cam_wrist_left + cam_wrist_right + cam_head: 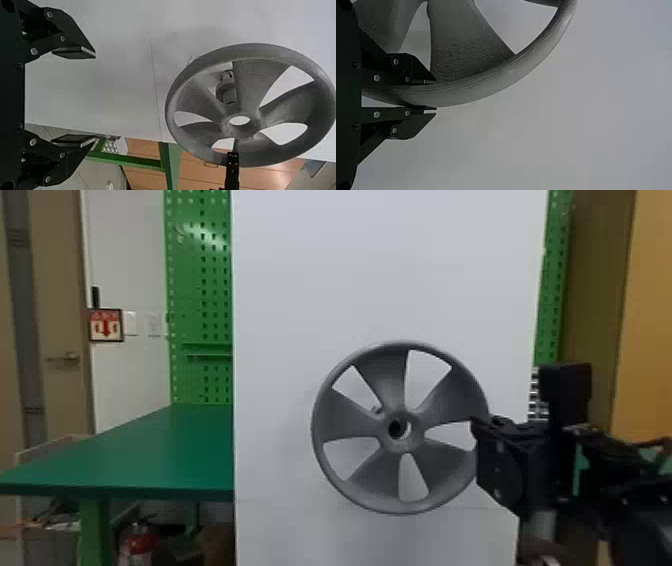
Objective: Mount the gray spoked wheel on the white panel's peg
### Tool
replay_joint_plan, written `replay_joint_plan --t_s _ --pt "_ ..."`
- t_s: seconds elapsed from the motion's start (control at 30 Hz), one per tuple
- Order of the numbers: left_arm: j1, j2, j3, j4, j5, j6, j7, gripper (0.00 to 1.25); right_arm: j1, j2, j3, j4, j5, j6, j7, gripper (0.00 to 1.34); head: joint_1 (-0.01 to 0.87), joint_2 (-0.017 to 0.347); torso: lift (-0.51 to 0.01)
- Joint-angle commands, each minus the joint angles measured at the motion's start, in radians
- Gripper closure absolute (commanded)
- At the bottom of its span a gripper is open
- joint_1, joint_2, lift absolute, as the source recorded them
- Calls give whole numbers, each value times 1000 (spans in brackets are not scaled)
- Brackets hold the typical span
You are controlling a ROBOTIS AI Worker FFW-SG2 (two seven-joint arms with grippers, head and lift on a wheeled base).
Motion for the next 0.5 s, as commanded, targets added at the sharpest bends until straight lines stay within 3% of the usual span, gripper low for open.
replay_joint_plan --t_s 0.0,0.47 --pt "0 1 0 0 1 0 0 496 -1 0 0 21 -8 -27 0 1223 123 -8 -397" --pt "-2 1 0 0 1 0 0 496 -12 -2 2 80 -20 -67 0 1223 123 -8 -397"
